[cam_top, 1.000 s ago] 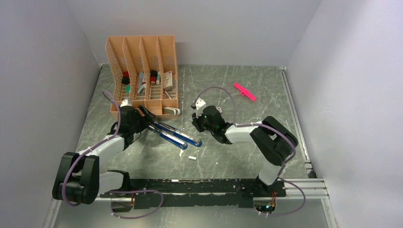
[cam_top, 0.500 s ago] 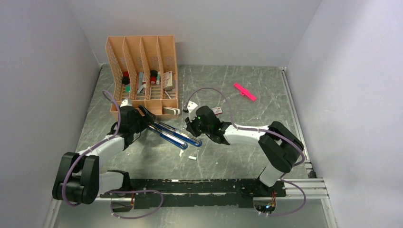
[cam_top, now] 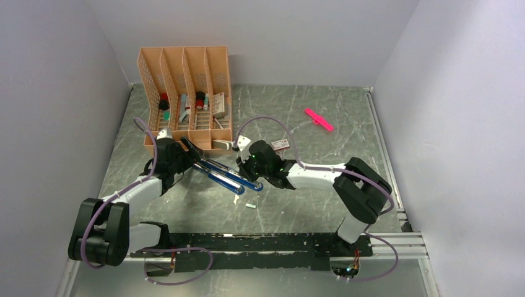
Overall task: Load the staples into the stapler
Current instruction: Install the staple into the stapler.
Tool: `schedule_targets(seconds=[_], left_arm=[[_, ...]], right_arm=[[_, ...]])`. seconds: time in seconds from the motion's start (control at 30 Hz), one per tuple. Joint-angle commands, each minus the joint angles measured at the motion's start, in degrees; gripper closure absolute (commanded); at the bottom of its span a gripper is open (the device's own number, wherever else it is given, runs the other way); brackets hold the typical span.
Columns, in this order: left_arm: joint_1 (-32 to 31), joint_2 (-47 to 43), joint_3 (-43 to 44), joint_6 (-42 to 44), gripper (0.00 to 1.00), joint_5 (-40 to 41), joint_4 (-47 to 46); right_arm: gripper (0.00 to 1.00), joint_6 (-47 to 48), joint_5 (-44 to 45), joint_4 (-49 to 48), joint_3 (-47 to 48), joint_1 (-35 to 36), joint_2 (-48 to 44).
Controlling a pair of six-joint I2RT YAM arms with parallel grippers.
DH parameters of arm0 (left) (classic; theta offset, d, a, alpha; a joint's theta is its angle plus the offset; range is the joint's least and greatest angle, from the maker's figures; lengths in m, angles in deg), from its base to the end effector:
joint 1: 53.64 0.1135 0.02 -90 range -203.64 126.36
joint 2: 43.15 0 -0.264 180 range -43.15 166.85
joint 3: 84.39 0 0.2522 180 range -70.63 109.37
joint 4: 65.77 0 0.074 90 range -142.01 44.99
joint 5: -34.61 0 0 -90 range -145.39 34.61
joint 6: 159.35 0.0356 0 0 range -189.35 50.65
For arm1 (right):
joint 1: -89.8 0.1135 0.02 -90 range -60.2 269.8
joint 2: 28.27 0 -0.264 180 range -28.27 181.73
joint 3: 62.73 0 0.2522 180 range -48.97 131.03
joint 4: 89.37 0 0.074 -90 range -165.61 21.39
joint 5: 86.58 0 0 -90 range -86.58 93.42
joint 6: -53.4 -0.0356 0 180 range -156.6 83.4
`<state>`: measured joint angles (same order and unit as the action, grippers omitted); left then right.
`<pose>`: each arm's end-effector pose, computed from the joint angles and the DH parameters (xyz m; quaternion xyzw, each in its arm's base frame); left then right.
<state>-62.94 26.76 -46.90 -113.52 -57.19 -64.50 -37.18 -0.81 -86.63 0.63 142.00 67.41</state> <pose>0.2301 -0.0388 0.1654 -0.2571 0.8433 -0.2246 0.4151 0.2118 0.2773 0.1785 -0.4014 0.7908 0.2342 0.3984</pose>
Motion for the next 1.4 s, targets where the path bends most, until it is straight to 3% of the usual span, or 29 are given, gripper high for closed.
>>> schedule_targets(seconds=[0.0,1.37], left_arm=[[-0.81,-0.12,0.18,0.48,0.2,-1.54,-1.83],[-0.89,-0.23,0.32,0.39,0.2,-1.32,-1.66]], right_arm=[[1.0,1.85,-0.49,2.1,1.92,0.35,1.26],[1.0,4.05,-1.8,7.42,4.81,0.29,3.7]])
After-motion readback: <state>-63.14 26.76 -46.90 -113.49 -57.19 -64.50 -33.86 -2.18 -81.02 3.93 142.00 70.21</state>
